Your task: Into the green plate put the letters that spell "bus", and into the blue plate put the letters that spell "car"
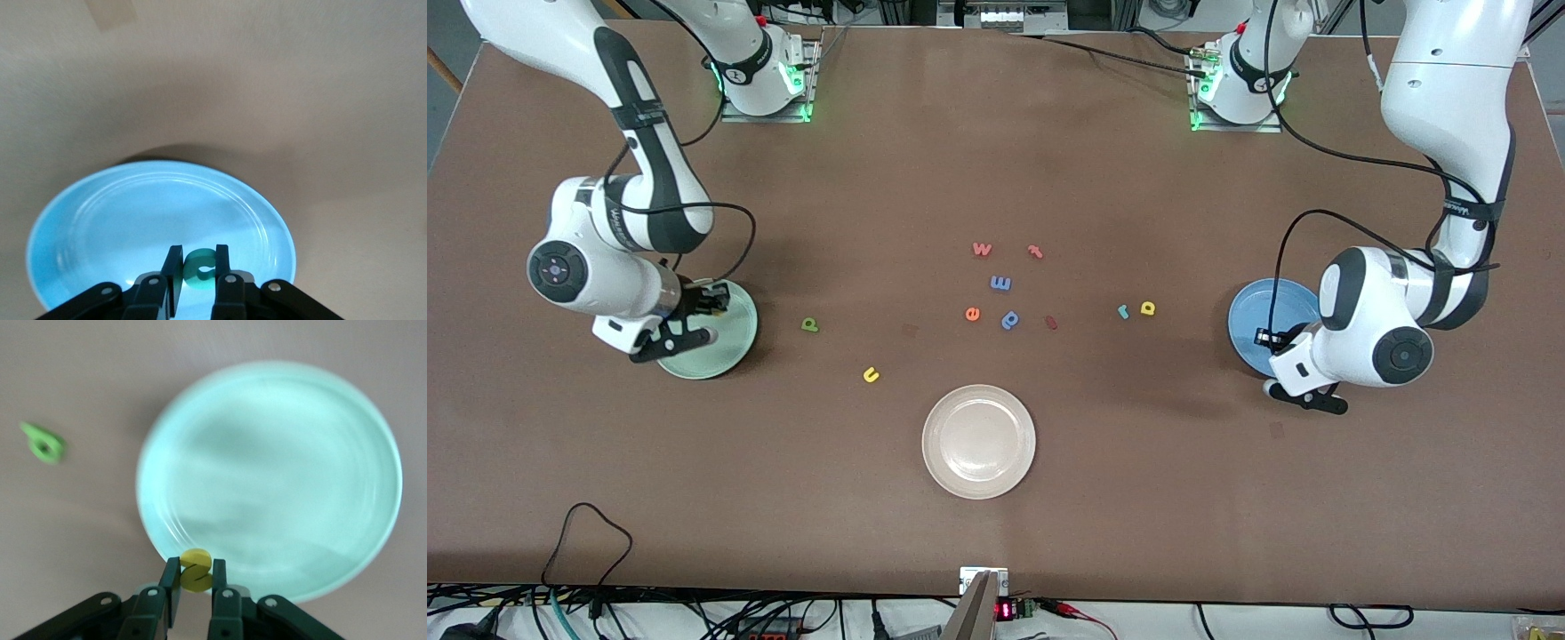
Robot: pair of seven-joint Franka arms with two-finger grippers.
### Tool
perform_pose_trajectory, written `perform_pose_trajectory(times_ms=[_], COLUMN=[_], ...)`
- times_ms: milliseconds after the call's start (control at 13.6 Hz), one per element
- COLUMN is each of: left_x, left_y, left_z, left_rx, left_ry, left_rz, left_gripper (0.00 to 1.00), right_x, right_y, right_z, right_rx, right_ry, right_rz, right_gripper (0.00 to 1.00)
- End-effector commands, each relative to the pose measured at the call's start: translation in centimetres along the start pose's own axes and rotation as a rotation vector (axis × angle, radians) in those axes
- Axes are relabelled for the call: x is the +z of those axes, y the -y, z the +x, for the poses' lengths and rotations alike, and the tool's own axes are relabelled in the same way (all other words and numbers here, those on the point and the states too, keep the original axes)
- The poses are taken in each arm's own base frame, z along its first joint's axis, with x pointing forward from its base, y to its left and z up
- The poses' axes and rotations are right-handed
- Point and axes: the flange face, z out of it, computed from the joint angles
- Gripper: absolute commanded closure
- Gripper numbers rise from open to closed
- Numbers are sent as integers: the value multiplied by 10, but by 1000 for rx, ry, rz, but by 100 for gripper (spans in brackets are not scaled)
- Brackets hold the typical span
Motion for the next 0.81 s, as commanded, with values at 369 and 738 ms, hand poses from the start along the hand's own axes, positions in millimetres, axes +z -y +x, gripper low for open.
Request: perform_pose_trajectory(times_ms=[369, 738], left_x=[-34, -13], left_y=[-25, -116], left_z=[-20, 2], left_rx=[34, 24], left_ry=[-4, -16], left_rz=[3, -91], left_gripper=[29, 34], right_x=[8, -11], right_y=[-33, 82], right_z=[-6, 52], right_rx=[-2, 228], right_ry=[-59, -197], right_rz=[-3, -27], right_gripper=[0, 0])
